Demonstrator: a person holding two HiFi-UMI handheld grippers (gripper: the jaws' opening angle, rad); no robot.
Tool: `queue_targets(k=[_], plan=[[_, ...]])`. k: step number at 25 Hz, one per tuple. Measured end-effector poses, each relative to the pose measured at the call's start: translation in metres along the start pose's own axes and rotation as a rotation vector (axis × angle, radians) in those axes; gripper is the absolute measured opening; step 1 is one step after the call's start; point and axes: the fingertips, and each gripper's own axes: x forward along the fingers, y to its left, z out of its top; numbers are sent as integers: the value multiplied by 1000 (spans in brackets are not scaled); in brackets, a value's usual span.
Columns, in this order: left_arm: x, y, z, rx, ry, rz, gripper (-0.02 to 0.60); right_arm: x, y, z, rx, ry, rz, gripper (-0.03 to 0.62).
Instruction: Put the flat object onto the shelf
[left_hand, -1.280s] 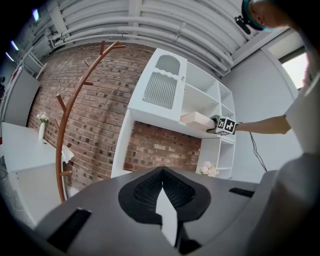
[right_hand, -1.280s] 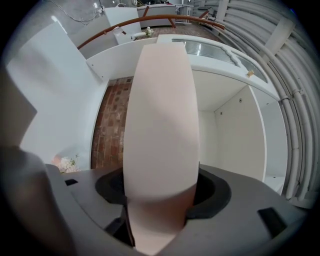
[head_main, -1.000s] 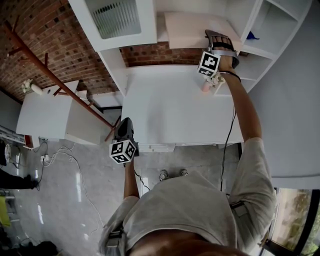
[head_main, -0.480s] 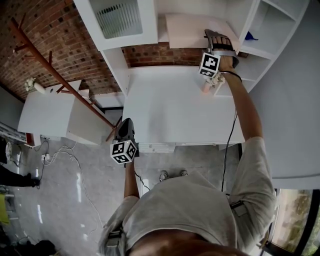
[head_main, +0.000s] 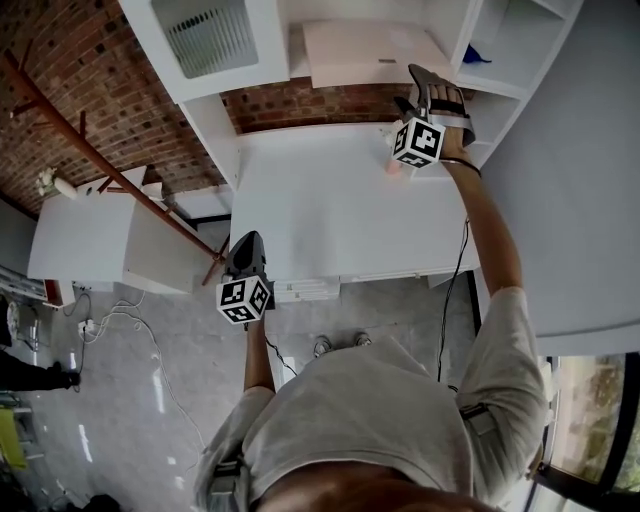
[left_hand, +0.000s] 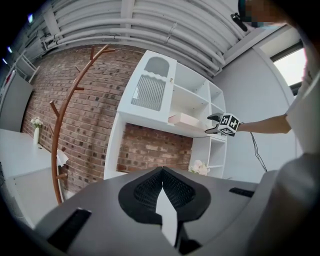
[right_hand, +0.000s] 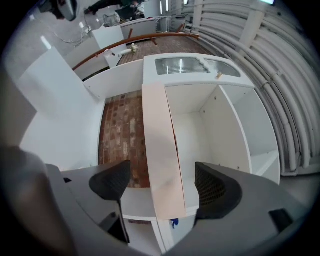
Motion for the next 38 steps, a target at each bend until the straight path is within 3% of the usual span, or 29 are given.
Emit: queue_targets(k=[4,6,10,12,14,20,22,23,24,25,28,38], plan=[[5,-16,-2,7,5,-33,15,-19,0,-5,238,-34,17,391],[6,-23,-4,10,9,-45,15,-26,1,-5,438,-64,51,390],[8,-31,-7,11,18,-58,15,-35,0,-5,962,-143,155,390],[8,-31,-7,13,19,-58,15,-37,-3,-6,1136,-186,176,390],[7,-31,-8,14,19,-56,15,-38,-3,-5,1227,-220,188,388],[4,-29,-9,7,23,-45,15,-37,3,7,1251,-246,200,386],[3,-29,-9,5,21,-42,15,-35,3,9,1253,-239,184,357],[3,-29,-9,5,21,-40,15,-35,2,9,1252,-230,158,287],[3,-28,-9,5,20,-37,15,-35,-1,7,1246,-219,119,135],[3,-27,-9,5,20,-34,15,-35,-4,5,1238,-210,83,69],[2,-21,-8,4,17,-20,15,-31,-8,7,1243,-210,52,49],[10,-9,-6,4,13,8,15,3,1,23,1251,-213,103,44]])
